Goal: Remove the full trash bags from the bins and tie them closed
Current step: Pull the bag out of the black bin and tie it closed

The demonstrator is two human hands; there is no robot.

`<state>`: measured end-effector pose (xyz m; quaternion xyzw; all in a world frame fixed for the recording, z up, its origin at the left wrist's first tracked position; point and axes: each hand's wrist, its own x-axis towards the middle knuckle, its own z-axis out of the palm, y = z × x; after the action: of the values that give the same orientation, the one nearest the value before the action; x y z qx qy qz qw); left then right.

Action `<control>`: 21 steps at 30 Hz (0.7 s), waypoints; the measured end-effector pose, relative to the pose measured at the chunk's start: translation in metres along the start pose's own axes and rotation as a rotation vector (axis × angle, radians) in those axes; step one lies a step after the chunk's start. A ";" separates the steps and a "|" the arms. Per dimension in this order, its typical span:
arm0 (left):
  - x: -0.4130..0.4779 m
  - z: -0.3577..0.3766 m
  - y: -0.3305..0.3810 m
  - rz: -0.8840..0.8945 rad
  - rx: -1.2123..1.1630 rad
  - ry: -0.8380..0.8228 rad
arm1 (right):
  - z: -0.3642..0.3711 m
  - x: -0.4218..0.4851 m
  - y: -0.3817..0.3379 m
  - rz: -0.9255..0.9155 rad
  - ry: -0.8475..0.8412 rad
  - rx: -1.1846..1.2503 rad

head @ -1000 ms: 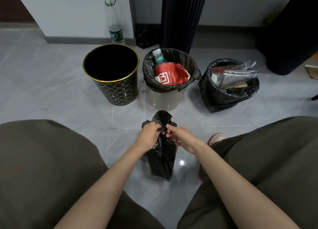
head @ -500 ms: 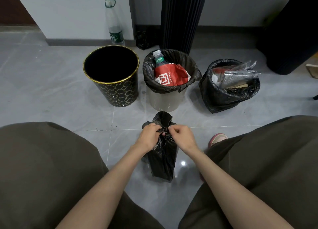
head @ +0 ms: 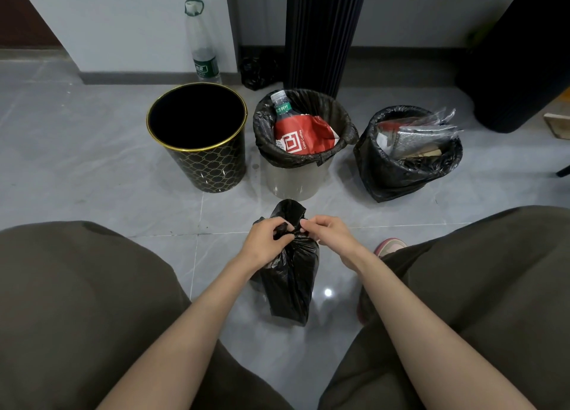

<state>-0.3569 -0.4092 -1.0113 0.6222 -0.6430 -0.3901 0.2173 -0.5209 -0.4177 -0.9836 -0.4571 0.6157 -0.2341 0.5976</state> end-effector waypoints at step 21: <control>0.001 0.006 0.003 -0.633 -0.892 0.012 | 0.046 0.006 0.030 -0.060 0.159 0.197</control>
<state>-0.3631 -0.4088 -1.0130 0.6349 -0.1953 -0.6679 0.3357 -0.4847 -0.3969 -1.0197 -0.3943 0.6212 -0.3467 0.5817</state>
